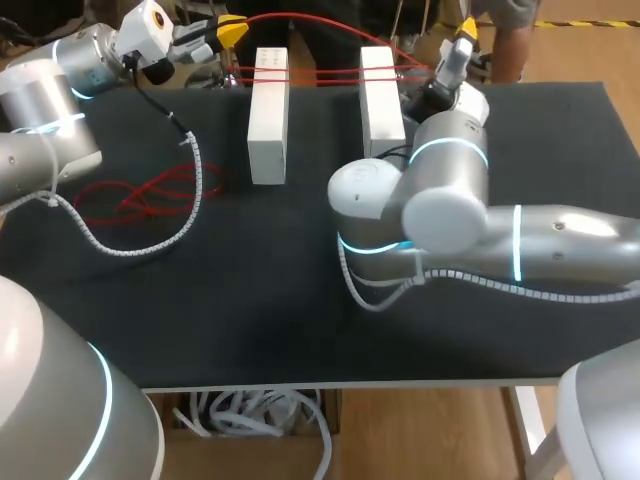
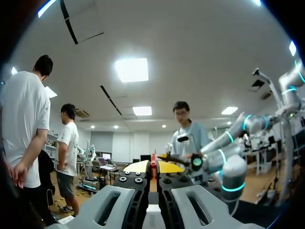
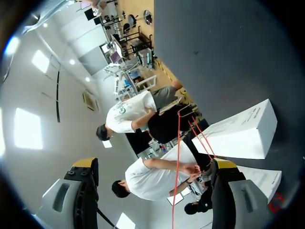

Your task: Grab the tape and strap the tape.

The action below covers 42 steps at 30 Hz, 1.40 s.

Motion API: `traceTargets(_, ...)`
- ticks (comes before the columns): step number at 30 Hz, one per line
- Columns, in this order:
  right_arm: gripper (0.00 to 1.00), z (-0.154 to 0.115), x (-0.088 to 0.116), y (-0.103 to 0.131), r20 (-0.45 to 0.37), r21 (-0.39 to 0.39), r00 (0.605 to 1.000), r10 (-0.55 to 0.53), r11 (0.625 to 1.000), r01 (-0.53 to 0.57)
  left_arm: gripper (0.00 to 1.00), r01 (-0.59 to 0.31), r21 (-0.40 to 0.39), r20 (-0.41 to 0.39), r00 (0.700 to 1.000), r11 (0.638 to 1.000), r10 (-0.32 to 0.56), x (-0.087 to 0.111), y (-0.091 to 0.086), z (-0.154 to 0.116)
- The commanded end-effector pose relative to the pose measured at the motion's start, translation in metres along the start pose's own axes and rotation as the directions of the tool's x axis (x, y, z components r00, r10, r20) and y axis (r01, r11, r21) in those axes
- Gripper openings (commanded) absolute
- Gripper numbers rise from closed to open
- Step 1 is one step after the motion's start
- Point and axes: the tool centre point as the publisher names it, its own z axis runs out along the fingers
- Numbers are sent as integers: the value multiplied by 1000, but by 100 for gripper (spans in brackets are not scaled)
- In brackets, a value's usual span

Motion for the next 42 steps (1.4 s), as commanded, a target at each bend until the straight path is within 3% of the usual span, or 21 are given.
traceTargets(1,92,5,0,-3,-31,-2,1000,-2,1000,2,0,-1,-1,4,1000,1000,1,2,0,1)
traceTargets(6,76,10,3,-2,-20,22,1000,-11,1000,11,0,-1,-1,4,1000,1000,1,2,0,1)
traceTargets(11,79,14,8,5,-9,58,999,-33,998,34,0,-1,-1,4,1000,1000,1,2,0,1)
traceTargets(17,69,18,14,13,-11,81,999,-47,996,48,0,-1,-1,4,1000,1000,1,2,0,1)
traceTargets(22,75,19,17,18,-9,87,998,-58,994,59,0,-1,-1,4,1000,1000,1,2,0,1)
traceTargets(29,74,15,17,20,1,91,998,-66,994,65,0,-1,-1,4,1000,1000,1,2,0,1)
traceTargets(33,69,13,16,16,5,96,998,-59,994,58,0,-1,-1,4,1000,1000,1,2,0,1)
traceTargets(34,66,12,16,15,5,96,998,-57,994,57,0,-1,-1,4,1000,1000,1,2,0,1)
traceTargets(36,50,11,15,13,5,96,999,-52,994,51,0,-1,-1,4,1000,1000,1,2,0,1)
traceTargets(42,49,11,15,11,8,92,999,-47,995,46,0,-1,-1,4,1000,1000,1,2,0,1)
